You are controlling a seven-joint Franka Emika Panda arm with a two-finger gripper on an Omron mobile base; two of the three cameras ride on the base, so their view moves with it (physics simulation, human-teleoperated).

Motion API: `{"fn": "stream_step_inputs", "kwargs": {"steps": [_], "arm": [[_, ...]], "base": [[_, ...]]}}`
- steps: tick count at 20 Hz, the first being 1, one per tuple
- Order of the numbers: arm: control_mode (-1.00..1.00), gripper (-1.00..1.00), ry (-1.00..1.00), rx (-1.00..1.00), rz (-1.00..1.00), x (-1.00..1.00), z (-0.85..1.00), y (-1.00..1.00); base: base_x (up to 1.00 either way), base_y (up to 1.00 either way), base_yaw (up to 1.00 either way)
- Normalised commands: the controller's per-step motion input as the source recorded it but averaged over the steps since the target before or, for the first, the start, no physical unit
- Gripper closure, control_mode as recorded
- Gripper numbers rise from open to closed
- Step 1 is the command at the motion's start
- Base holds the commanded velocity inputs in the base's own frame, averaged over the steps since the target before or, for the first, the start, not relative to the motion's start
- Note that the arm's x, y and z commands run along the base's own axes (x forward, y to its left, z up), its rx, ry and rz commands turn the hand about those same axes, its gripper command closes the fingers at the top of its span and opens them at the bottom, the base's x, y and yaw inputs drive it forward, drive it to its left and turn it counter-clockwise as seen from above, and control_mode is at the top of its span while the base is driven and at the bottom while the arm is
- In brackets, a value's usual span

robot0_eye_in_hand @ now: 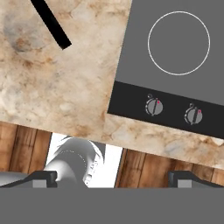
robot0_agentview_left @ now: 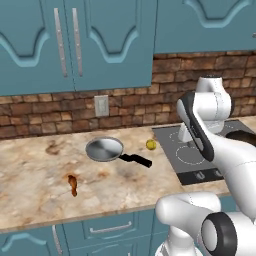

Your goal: Place both pans onto different burners. Then place the lemon and the chicken drumstick on different pans.

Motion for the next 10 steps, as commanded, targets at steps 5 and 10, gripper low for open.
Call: {"fn": "stream_step_inputs", "kwargs": {"steps": [5, 10], "arm": [[1.0, -1.0, 0.0, 0.0, 0.0, 0.0, 0.0, 0.0], [1.0, -1.0, 0.0, 0.0, 0.0, 0.0, 0.0, 0.0]], "base": [[0.29, -0.02, 0.0], [-0.01, -0.24, 0.0]]}}
